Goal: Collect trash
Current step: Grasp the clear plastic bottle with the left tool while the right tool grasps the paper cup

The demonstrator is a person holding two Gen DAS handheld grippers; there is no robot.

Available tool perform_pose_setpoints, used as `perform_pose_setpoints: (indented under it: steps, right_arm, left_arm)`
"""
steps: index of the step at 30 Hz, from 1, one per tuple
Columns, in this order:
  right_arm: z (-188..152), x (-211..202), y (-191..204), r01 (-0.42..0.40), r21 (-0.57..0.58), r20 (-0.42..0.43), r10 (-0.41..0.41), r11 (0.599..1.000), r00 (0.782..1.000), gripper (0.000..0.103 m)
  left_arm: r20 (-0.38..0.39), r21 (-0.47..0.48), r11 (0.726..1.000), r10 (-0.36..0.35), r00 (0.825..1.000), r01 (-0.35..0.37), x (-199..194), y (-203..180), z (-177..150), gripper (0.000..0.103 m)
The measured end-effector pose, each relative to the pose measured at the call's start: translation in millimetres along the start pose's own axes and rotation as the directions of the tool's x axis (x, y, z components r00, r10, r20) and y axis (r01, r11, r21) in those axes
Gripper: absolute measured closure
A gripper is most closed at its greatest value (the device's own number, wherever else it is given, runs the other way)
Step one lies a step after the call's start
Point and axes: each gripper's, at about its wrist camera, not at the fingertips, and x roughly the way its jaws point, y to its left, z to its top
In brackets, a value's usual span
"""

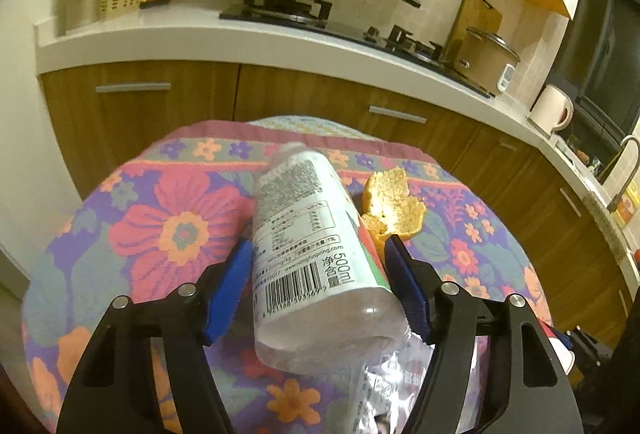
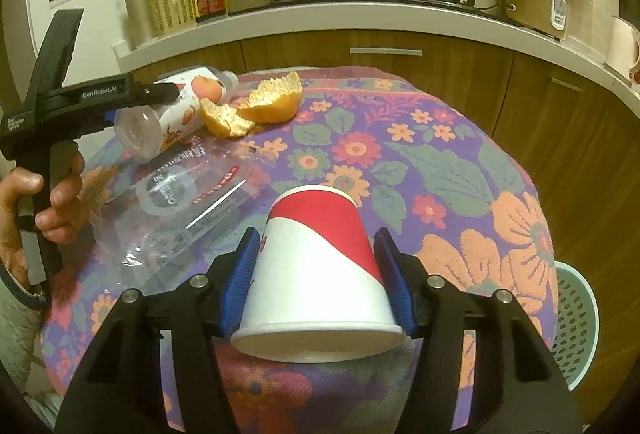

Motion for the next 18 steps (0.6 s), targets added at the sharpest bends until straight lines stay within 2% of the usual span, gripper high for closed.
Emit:
perform_pose_setpoints:
  steps: [6, 7, 8, 9, 10, 11, 14, 16, 17, 18]
  right_arm:
    - [5, -17, 3, -0.001, -0.003, 0.047, 0.001, 1.000, 0.999, 0.049]
    - [5, -20, 3, -0.002, -0.002, 0.054, 0.002, 1.000, 0.999, 0.049]
    - [6, -22, 4, -0.001, -0.001, 0.060, 0.001, 1.000, 0.998, 0.049]
    - [6, -25, 4, 0.003, 0.000, 0.069, -0.003, 1.000, 0.998, 0.049]
    - [7, -28, 3, 0.003, 0.002, 0.077, -0.003, 1.000, 0.997, 0.049]
    - [8, -31, 3, -0.001, 0.003, 0.083, 0.001, 1.000, 0.997, 0.049]
    - [9, -35, 2, -0.001, 0.004, 0.091, 0.001, 1.000, 0.996, 0.049]
    - [7, -37, -1, -0.005, 0.007, 0.092, 0.004, 1.000, 0.996, 0.049]
    - [6, -37, -1, -0.006, 0.006, 0.090, 0.005, 1.000, 0.996, 0.049]
    - [5, -37, -2, -0.006, 0.004, 0.089, 0.006, 1.000, 0.996, 0.049]
  left_arm:
    - [0.052, 0.006, 1.000, -0.011, 0.999, 0.010, -27, 4, -1, 0.047]
    - [0.057, 0.004, 1.000, -0.013, 0.998, 0.013, -30, 4, -2, 0.052]
    - [0.064, 0.003, 1.000, -0.023, 0.998, 0.023, -34, 4, -1, 0.091]
    - [0.054, -0.002, 0.999, -0.035, 0.998, 0.035, -36, 4, 0, 0.099]
    - [0.054, -0.020, 0.998, -0.063, 0.997, 0.064, -39, 6, 2, 0.103]
    - [0.055, -0.032, 0.996, -0.082, 0.995, 0.083, -43, 7, 4, 0.103]
    - [0.052, -0.018, 0.997, -0.079, 0.996, 0.080, -46, 5, 7, 0.103]
    - [0.032, -0.011, 0.998, -0.056, 0.998, 0.057, -45, 6, 6, 0.103]
    - [0.025, 0.002, 1.000, -0.028, 0.999, 0.028, -46, 8, 6, 0.090]
    - [0.007, 0.010, 1.000, -0.017, 1.000, 0.017, -45, 8, 5, 0.073]
